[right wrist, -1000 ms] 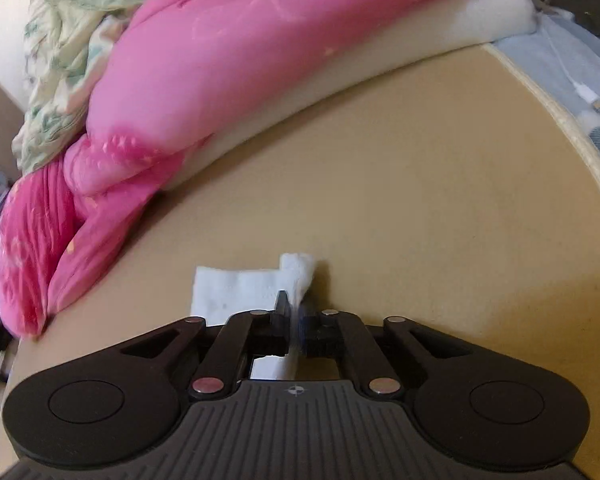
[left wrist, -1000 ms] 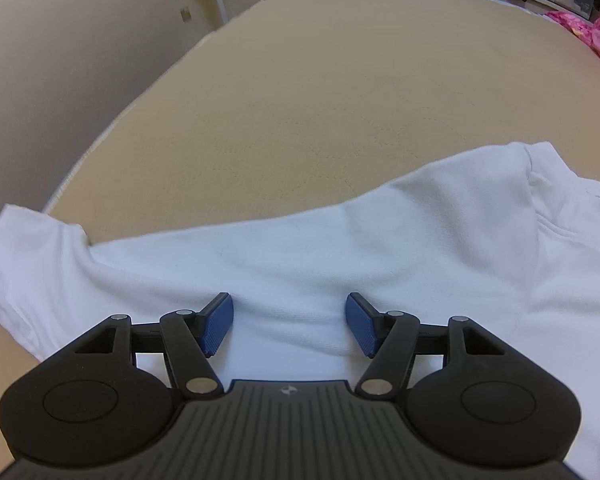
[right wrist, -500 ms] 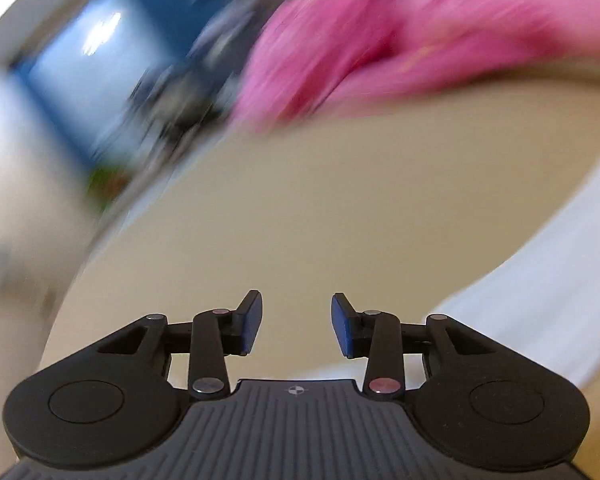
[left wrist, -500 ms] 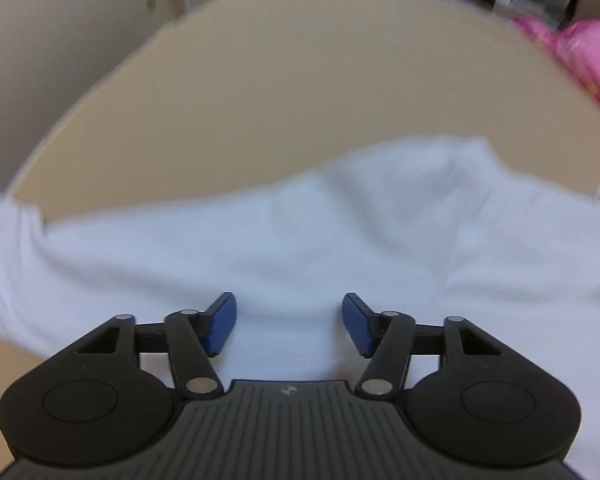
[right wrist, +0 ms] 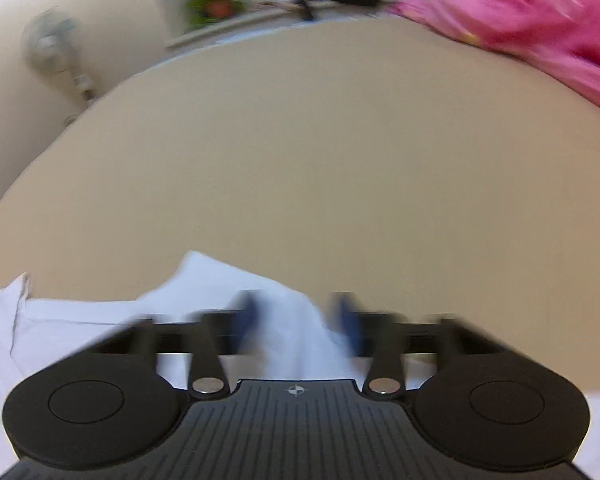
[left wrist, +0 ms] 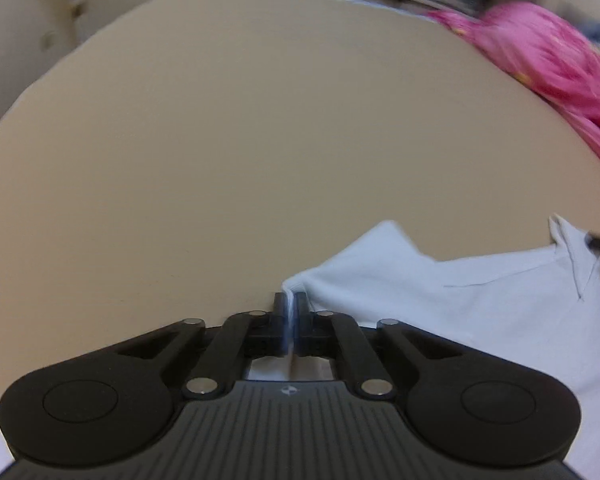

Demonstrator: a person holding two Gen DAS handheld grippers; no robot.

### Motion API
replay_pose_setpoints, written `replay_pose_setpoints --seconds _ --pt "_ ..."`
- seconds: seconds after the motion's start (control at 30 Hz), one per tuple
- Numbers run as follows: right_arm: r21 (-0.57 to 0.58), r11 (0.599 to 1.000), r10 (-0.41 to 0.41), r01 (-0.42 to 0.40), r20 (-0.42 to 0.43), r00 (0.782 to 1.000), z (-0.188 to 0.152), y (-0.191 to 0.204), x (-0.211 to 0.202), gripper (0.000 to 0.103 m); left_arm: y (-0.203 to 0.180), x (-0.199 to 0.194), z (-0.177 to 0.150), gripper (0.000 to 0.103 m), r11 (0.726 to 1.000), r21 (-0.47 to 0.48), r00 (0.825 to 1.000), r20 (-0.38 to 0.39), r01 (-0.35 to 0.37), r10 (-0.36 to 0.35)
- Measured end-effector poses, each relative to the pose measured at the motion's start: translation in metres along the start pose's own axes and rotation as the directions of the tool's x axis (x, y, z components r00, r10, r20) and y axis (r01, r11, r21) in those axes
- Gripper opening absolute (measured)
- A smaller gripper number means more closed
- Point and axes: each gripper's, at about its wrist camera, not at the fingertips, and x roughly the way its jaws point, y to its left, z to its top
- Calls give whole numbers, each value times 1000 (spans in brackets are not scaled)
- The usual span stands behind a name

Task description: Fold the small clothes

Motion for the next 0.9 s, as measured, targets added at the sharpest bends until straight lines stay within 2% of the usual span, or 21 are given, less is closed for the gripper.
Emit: replay_pose_setpoints --seconds 0.03,0.07,0.1,0.17,0.23,0.3,0.37,0.4,0.43,0.5,0.53,0.57,0.6,0.63,0.67,0.73,0.8,0.9 --pt "-27 1000 4 -4 14 1000 1 2 -4 9 -5 -1 5 2 999 31 999 27 -27 27" --pt "-21 1000 10 -9 34 999 5 -2 -10 8 -3 -3 11 2 999 15 997 66 -47 46" --pt "13 1000 3 -4 64 998 -2 0 -21 8 2 -5 18 1 998 -34 993 107 -48 51" --pt "149 989 -22 2 133 991 6 -12 -31 8 4 -6 27 2 994 -101 986 160 -32 48" --pt "140 988 -91 68 166 982 5 -10 -29 10 -7 1 32 2 994 -83 982 174 -65 79" --pt "89 983 -170 162 92 981 -2 -4 -19 13 -14 0 31 3 996 -73 988 140 -50 60" --pt "65 969 -238 236 16 971 -15 7 -21 26 -16 -20 24 6 997 -79 982 187 -4 19" --pt "66 969 -243 240 44 969 -17 8 -34 26 -13 -33 17 10 997 -82 977 212 2 16" --pt "71 971 -235 229 108 966 -23 10 -56 27 -12 -41 8 12 996 -92 974 228 13 8" --pt "66 982 -187 178 162 969 -37 20 -88 27 -9 -50 -11 12 992 -111 977 211 67 -42" --pt "66 989 -141 132 159 977 -50 20 -102 27 -10 -46 -22 13 991 -105 983 175 82 -63" --pt "58 996 -77 71 120 990 -65 18 -113 31 -13 -38 -35 14 994 -86 992 114 62 -52" --pt "45 998 -39 37 52 998 -77 17 -116 33 -12 -27 -47 14 999 -54 1000 7 -2 3" --pt "17 999 -42 43 -61 997 -98 16 -117 34 -13 -27 -57 14 999 -22 999 -5 -48 48" --pt "-28 996 -87 84 -130 988 -114 13 -122 34 -16 -42 -61 15 997 -12 997 21 -73 73" --pt "-111 981 -168 159 -71 983 -135 16 -153 34 -14 -74 -67 16 996 -55 998 -4 -70 70" --pt "-49 986 -165 162 -85 983 -149 13 -196 34 -13 -117 -81 20 995 -92 999 21 -35 37" --pt "63 983 -164 171 -96 982 -168 11 -258 35 -15 -174 -120 25 993 -113 999 -6 -34 34"
